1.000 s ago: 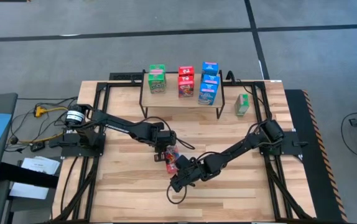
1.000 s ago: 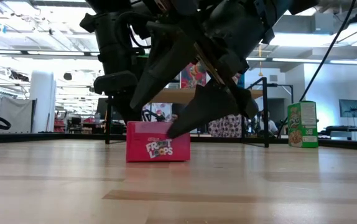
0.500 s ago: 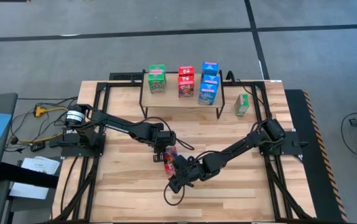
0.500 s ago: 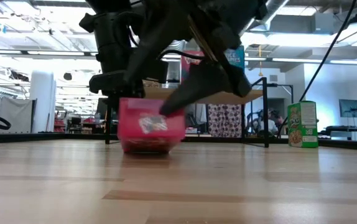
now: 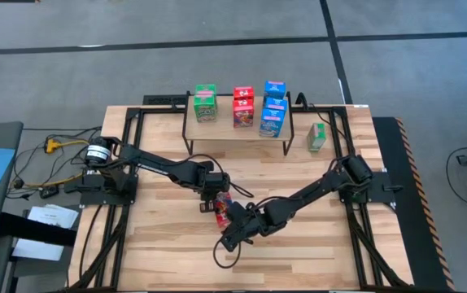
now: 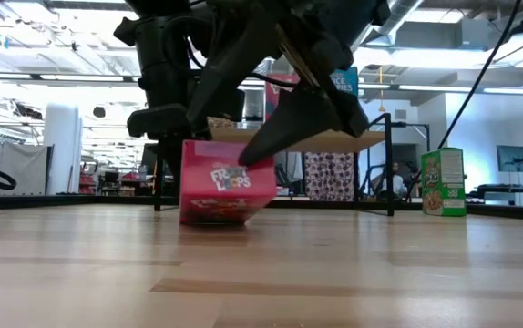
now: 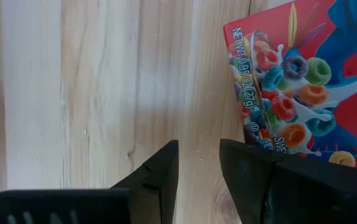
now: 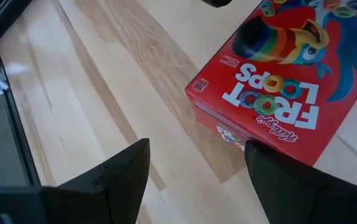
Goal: Stack cereal on shelf
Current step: Put the red cereal box on the shelf aligned with the other red cereal box
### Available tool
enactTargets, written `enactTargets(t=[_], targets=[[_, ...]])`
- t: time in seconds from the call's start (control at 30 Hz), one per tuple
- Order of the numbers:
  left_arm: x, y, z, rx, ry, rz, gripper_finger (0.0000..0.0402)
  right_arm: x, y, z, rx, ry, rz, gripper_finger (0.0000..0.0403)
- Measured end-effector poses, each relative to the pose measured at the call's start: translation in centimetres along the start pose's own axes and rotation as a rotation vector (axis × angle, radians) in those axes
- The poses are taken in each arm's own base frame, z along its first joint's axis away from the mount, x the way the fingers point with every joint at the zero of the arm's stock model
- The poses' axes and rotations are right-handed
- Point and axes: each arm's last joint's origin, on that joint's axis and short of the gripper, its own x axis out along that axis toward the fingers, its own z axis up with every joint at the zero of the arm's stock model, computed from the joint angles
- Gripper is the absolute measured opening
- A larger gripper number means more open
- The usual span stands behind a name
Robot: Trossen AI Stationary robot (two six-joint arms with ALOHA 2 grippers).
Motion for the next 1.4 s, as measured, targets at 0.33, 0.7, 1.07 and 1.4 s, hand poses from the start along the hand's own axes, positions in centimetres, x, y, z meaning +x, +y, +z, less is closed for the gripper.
enactTargets(t=[0.33, 0.7, 1.07, 1.4], targets=[[0.0, 0.0, -0.4, -0.002, 0.040, 0.002, 0.0108, -0.7, 0.3, 1.8, -0.017, -0.052, 0.018, 0.0290], [-0.1, 0.0, -0.5, -0.010, 0.055, -0.011, 0.0108, -0.9, 0.0, 3.5, -0.051, -0.053, -0.017, 0.0290], [-0.2, 0.1, -1.3, 0.004, 0.136, -0.005, 0.0108, -0.5, -0.7, 4.5, -0.034, -0.073, -0.034, 0.0290], [-0.2, 0.1, -1.7, -0.002, 0.182, -0.036, 0.0108, -0.8, -0.5, 5.5, -0.037, -0.115, -0.048, 0.0290]])
